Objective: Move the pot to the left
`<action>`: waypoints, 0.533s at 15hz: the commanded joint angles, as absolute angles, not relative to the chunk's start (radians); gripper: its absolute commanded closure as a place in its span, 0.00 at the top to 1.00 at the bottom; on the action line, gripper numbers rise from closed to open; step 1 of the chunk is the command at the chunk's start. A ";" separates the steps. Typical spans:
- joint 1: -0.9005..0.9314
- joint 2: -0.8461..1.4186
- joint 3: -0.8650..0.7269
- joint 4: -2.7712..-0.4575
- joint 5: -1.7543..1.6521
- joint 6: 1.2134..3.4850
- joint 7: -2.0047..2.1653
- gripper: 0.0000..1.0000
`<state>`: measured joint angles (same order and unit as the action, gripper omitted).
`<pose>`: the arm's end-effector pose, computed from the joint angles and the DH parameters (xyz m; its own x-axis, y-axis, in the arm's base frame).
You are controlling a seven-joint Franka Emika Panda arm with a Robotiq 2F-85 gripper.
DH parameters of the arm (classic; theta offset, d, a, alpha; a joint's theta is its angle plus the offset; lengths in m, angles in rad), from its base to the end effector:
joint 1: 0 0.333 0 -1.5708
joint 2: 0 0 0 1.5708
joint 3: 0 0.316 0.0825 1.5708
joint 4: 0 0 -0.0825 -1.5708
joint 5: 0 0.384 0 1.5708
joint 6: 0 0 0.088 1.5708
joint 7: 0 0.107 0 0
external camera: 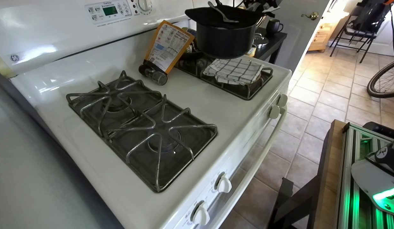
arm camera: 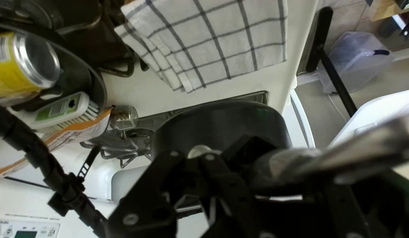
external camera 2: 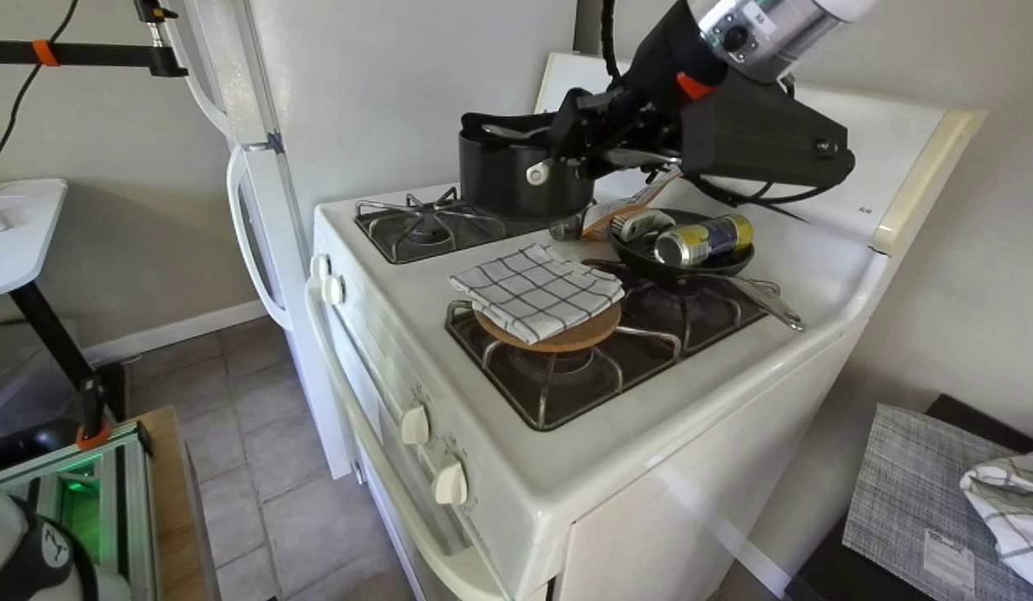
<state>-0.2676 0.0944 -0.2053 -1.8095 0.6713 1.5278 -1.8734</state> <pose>0.5242 -0.1870 0.4828 0.2661 0.7087 0.6534 0.9639 -0.2050 -0.1701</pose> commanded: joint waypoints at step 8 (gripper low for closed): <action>-0.143 -0.067 -0.116 -1.899 0.696 1.538 -1.865 0.01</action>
<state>-0.1766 0.0062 -0.1343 -1.8381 0.6763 1.5287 -1.8523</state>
